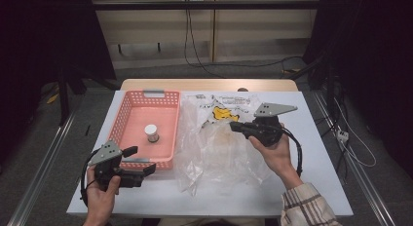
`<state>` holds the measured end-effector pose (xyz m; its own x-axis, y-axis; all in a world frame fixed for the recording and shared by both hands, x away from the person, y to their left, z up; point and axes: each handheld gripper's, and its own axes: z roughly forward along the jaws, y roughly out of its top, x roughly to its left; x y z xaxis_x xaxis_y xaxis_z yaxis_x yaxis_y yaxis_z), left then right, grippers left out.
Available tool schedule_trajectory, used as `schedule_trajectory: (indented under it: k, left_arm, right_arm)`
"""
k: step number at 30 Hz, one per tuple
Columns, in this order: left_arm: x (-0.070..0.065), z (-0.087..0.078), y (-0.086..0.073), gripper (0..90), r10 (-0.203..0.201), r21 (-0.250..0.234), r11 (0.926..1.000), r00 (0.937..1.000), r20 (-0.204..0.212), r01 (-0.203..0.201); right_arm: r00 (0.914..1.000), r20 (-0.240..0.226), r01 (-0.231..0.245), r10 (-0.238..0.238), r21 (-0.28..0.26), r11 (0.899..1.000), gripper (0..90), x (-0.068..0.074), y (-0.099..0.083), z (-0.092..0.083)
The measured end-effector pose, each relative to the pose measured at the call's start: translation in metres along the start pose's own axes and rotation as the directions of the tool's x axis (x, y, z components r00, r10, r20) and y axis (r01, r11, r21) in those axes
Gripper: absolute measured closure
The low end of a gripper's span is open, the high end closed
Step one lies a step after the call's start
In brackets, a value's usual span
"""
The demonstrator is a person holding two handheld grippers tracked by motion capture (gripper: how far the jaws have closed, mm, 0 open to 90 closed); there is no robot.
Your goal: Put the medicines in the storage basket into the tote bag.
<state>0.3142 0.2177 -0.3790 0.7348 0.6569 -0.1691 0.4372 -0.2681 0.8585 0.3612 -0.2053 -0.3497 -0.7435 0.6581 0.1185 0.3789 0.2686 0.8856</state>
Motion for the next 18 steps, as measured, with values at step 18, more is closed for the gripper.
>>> schedule_trajectory:
  k: [18]
  left_arm:
    - [0.039,0.028,0.032,8.6,0.082,0.154,0.9857,0.9931,-0.083,-0.069]
  right_arm:
    - [1.0000,-0.004,0.005,-0.005,0.002,1.000,90.0,0.002,0.000,-0.001]
